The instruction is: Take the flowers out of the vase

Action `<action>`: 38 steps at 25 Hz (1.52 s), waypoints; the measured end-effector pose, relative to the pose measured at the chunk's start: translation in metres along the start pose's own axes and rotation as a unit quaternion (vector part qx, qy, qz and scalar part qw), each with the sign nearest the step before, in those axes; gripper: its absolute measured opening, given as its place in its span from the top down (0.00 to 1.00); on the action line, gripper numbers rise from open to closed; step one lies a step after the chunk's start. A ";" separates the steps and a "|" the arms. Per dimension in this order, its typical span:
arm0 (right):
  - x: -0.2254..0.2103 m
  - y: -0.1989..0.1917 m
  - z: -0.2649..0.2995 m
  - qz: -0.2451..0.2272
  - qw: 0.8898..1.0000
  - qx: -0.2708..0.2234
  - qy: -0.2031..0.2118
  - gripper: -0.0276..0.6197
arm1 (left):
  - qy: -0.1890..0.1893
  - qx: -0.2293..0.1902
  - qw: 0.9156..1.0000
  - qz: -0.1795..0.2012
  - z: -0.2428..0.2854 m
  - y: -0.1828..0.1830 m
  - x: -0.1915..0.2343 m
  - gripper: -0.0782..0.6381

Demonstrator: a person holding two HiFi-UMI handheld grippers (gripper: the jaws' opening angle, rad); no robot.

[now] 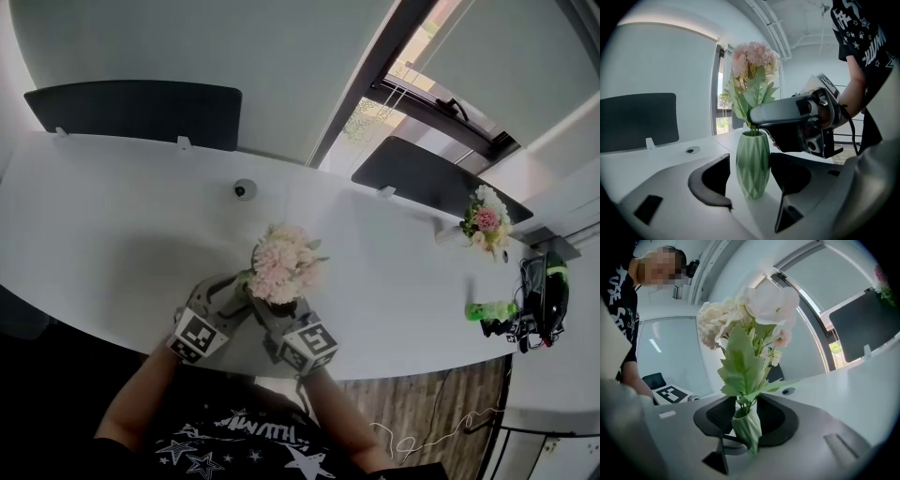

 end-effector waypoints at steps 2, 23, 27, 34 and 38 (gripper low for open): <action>0.001 0.001 0.001 -0.004 1.000 0.001 0.004 0.75 | -0.003 0.000 1.000 0.003 0.002 0.001 -0.001 0.51; 0.004 0.018 0.000 -0.020 1.000 -0.021 -0.006 0.81 | -0.008 -0.011 1.000 0.001 0.000 -0.004 -0.003 0.56; 0.011 0.042 0.000 -0.027 0.999 -0.037 0.000 0.81 | -0.009 -0.013 1.000 -0.003 0.001 -0.004 -0.004 0.56; 0.021 0.082 -0.003 -0.053 0.997 -0.055 0.011 0.81 | -0.004 -0.016 1.000 -0.008 0.002 -0.006 -0.002 0.56; 0.024 0.098 -0.012 -0.089 0.994 -0.058 0.007 0.81 | -0.002 -0.019 1.000 -0.020 0.001 -0.006 -0.001 0.56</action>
Point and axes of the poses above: the fingertips, and each gripper's own axes: z forward along the fingers, x to its left, y out of its top, the point moved 3 cm from there along -z, backward along the fingers, and after that the axes turned 8 degrees about -x, right-handed, at the moved point
